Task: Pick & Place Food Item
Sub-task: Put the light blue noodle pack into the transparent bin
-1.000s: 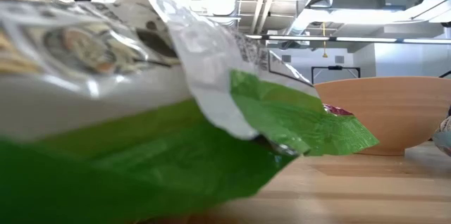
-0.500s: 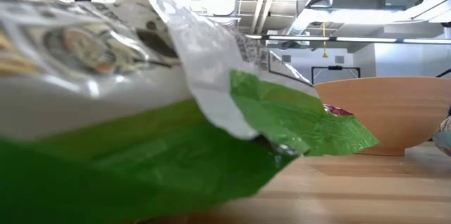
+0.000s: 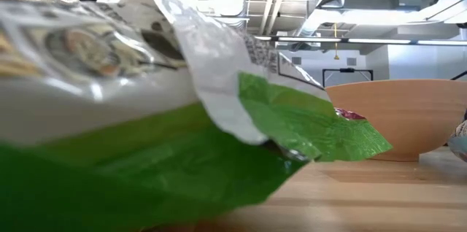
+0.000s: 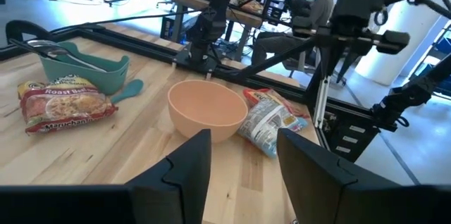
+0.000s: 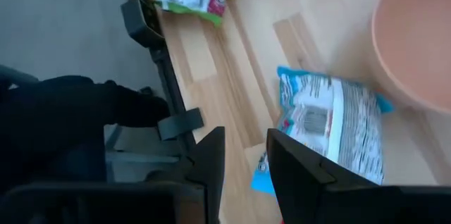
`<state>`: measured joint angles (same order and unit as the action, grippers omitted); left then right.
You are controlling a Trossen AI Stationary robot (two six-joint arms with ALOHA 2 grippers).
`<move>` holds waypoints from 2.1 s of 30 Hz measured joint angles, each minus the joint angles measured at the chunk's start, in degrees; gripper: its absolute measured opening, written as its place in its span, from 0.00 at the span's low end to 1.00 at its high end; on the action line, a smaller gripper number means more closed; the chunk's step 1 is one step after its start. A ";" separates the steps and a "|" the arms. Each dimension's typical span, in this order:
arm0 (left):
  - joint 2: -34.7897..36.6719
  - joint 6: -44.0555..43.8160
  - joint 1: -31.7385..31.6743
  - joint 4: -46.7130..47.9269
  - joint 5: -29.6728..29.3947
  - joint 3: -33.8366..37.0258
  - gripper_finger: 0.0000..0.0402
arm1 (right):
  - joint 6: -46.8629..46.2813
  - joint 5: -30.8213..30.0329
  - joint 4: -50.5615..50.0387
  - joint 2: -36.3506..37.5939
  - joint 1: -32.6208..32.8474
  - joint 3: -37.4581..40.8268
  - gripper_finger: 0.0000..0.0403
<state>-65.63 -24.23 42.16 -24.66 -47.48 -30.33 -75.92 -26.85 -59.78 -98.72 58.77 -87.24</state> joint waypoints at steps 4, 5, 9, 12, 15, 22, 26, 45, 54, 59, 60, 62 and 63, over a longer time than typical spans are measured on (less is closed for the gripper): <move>0.00 0.00 -0.14 0.00 0.00 0.00 0.40 | -4.99 1.65 -0.01 -0.02 0.95 1.67 0.25; 0.00 -0.01 -0.14 0.00 0.00 0.00 0.40 | -5.91 1.87 0.15 -0.02 1.03 1.97 0.25; 0.00 0.00 -0.14 0.00 0.00 0.00 0.40 | -7.72 1.99 0.29 0.00 1.67 3.42 0.25; 0.00 0.00 -0.14 0.00 0.01 0.00 0.40 | -8.16 2.68 0.72 0.00 1.66 4.52 0.25; 0.00 -0.01 -0.14 -0.02 0.01 0.00 0.40 | -8.15 2.82 1.62 0.00 1.66 5.11 0.25; 0.00 0.00 -0.14 -0.03 0.00 0.00 0.40 | -5.85 1.46 8.01 0.00 1.85 5.11 0.25; 0.00 0.00 -0.14 -0.03 0.00 0.00 0.40 | -3.11 -0.46 11.43 0.00 1.98 5.08 0.25; 0.00 0.00 -0.14 -0.90 0.02 0.00 0.40 | -5.35 7.72 -6.93 -13.79 1.90 -9.86 0.25; 0.00 0.00 -0.14 -0.90 0.02 0.00 0.40 | -7.52 15.21 -16.83 -21.04 1.52 -13.29 0.25; 0.00 0.01 -0.14 -1.02 0.00 0.00 0.40 | -7.64 16.45 -17.16 -21.59 1.05 -13.43 0.25; 0.00 0.01 -0.14 -1.08 0.00 0.00 0.40 | -7.71 16.53 -17.15 -21.59 1.04 -13.43 0.25; 0.00 0.00 -0.14 -1.16 0.00 0.00 0.40 | -7.67 16.55 -17.13 -21.59 1.00 -13.43 0.25; 0.00 0.01 -0.14 -1.16 0.00 0.00 0.40 | -7.67 16.55 -17.19 -21.59 0.96 -13.43 0.25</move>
<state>-65.63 -24.22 42.02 -25.82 -47.48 -30.33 -83.59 -10.31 -76.96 -120.31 59.73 -100.66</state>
